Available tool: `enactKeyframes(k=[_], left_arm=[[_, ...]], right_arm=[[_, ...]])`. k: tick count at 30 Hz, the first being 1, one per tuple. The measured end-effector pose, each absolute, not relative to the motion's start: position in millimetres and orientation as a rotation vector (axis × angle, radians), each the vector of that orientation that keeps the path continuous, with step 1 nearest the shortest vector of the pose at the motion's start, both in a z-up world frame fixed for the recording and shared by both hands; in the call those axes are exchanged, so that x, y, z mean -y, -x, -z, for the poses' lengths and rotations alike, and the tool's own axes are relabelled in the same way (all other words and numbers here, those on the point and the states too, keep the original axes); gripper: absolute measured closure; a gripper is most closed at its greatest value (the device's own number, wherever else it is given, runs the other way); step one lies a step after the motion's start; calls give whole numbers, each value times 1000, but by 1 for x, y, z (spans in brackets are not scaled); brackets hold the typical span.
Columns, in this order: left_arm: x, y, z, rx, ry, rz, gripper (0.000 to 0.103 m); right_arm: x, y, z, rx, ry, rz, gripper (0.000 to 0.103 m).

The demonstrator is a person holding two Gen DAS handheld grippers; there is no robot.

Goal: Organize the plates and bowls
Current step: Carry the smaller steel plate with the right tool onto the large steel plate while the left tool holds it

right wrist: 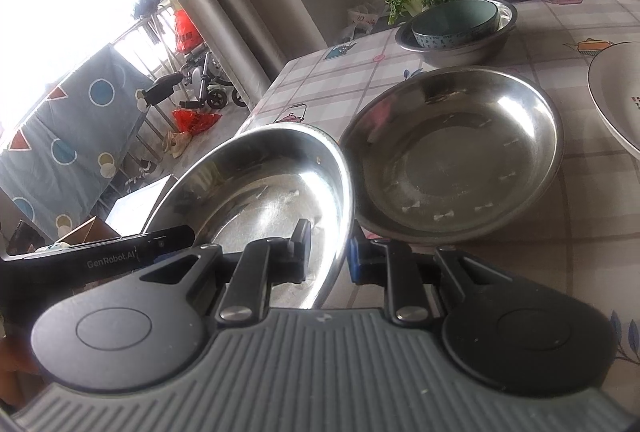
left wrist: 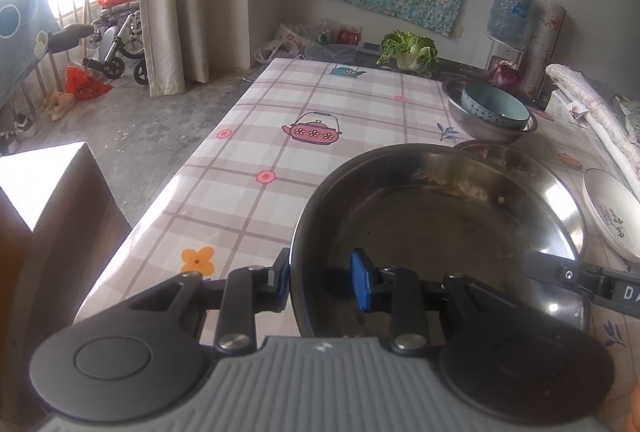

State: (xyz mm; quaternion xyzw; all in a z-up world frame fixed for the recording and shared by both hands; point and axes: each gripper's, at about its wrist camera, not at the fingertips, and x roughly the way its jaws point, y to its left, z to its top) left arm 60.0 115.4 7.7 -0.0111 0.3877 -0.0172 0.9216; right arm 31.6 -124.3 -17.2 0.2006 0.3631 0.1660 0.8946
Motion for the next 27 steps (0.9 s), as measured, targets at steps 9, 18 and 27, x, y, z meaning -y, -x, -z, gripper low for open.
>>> enactKeyframes(k=[9,18,27], left_arm=[[-86,-71,-14,-783,-45,81,72],[-39,-93,-24,-763,-91,157,72],[11,-121,-20,-771,-165,221,71]], right_arm=[[150,-24,14,-722,-453,-306,84],[191,-23,13,-693,-506,-242,84],[237,-34,25,-706,-547,-153,83]])
